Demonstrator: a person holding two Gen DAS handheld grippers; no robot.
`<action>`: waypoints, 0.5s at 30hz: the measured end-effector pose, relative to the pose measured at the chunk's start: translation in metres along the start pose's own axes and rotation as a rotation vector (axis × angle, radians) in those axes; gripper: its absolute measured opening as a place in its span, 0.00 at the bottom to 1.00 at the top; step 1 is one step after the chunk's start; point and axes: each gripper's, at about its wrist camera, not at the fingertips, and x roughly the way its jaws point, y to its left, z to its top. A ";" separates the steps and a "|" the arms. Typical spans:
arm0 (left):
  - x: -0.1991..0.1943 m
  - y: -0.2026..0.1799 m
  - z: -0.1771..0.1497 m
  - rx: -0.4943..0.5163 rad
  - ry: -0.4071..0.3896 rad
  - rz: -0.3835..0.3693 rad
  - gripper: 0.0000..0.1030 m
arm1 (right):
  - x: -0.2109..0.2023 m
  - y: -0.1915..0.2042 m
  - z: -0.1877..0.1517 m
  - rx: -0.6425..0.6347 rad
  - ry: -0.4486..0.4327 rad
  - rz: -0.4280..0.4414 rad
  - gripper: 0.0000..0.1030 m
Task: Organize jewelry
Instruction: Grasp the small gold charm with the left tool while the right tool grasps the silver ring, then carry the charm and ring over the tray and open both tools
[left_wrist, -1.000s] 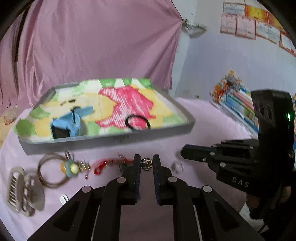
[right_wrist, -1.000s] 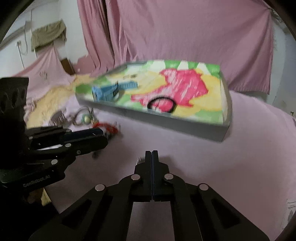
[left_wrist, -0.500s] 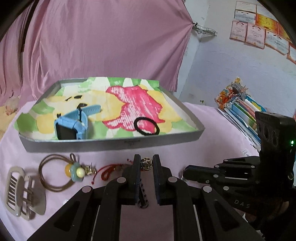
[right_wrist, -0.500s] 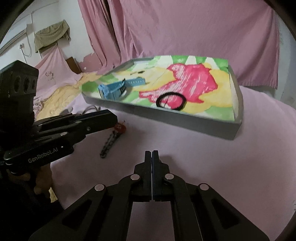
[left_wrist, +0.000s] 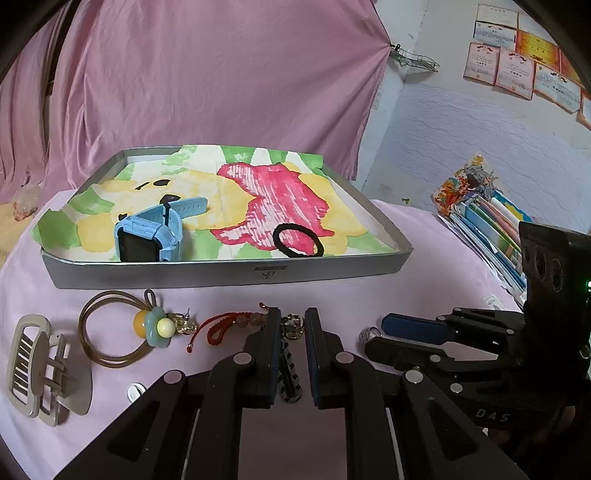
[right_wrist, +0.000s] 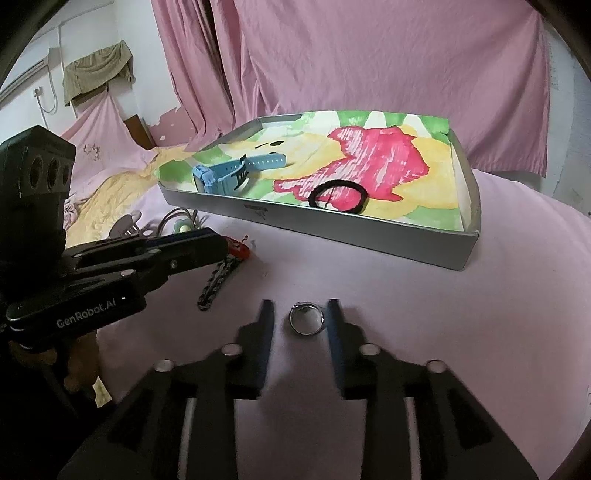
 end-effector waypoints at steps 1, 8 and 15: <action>0.000 0.000 0.000 0.000 0.000 0.001 0.12 | 0.002 0.000 0.000 0.000 0.002 -0.006 0.26; 0.000 -0.001 -0.001 0.001 0.000 0.002 0.12 | 0.008 0.007 0.001 -0.038 0.010 -0.055 0.26; -0.001 -0.001 0.004 0.007 -0.010 -0.001 0.12 | 0.006 0.008 0.003 -0.065 0.007 -0.074 0.18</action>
